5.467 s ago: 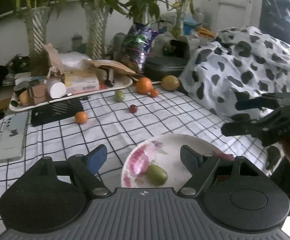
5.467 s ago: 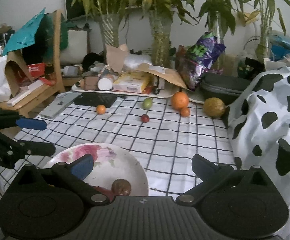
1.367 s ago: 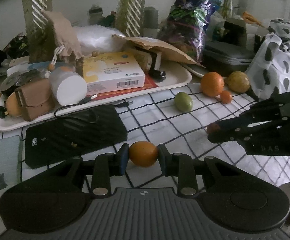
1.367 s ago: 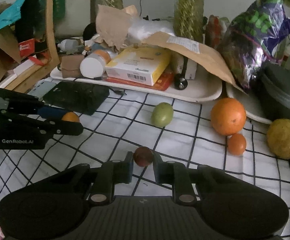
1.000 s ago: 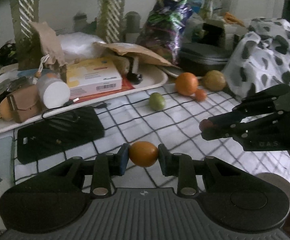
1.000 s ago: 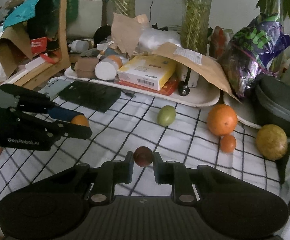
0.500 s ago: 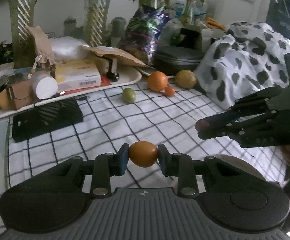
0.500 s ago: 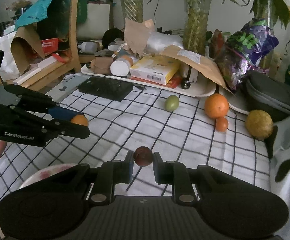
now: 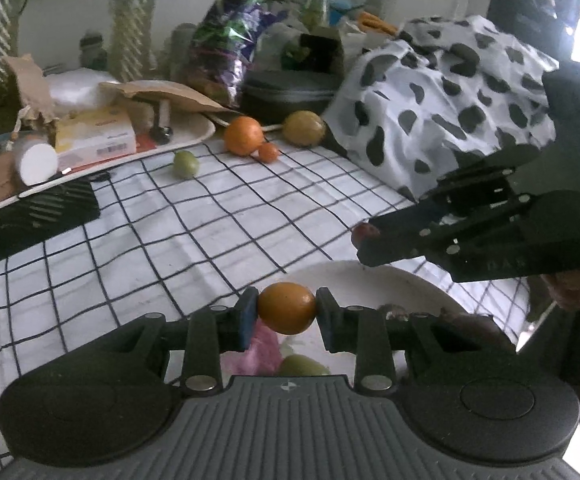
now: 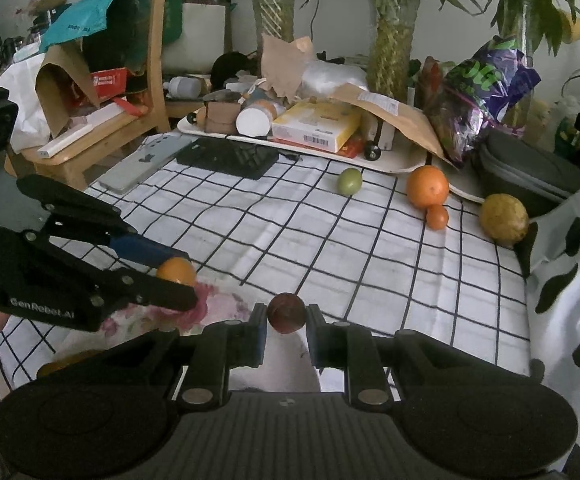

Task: Organize fruits
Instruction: 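Carry both small fruits over the flowered plate and open both grippers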

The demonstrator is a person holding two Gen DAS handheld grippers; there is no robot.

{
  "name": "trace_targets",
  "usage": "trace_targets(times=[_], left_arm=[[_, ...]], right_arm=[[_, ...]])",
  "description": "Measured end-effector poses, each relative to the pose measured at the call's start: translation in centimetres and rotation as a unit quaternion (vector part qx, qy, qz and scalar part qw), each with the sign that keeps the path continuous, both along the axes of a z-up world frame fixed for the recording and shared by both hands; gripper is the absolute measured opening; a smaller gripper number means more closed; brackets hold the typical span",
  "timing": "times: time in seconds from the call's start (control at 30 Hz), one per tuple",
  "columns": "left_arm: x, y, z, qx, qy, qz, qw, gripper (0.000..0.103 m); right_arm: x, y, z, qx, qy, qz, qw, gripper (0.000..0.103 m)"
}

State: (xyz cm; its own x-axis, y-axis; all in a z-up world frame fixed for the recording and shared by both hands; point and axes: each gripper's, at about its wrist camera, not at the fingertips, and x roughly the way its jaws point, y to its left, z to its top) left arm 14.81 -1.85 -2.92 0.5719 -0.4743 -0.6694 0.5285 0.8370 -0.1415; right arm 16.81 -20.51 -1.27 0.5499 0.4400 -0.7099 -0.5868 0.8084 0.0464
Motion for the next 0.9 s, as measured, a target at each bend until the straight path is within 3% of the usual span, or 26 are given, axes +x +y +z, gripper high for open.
trace_targets(times=[0.17, 0.2, 0.27, 0.33, 0.9], left_arm=[[-0.2, -1.1, -0.7, 0.036, 0.001, -0.009, 0.9993, 0.033], [-0.2, -1.2, -0.7, 0.043, -0.001, -0.008, 0.9991, 0.039], [-0.5, -1.1, -0.6, 0.034, -0.006, -0.012, 0.9993, 0.062], [-1.0, -1.0, -0.1, 0.033, -0.023, -0.005, 0.9992, 0.071], [-3.2, 0.6, 0.8, 0.026, -0.012, 0.034, 0.999, 0.071]], right_arm=[[-0.4, -0.1, 0.0, -0.002, 0.002, -0.002, 1.0, 0.021], [-0.5, -0.1, 0.0, -0.003, 0.002, -0.003, 1.0, 0.021], [-0.6, -0.2, 0.0, -0.004, 0.004, -0.004, 1.0, 0.021], [-0.7, -0.2, 0.0, -0.006, 0.005, -0.006, 1.0, 0.021], [-1.7, 0.2, -0.1, -0.012, 0.017, -0.012, 1.0, 0.022]])
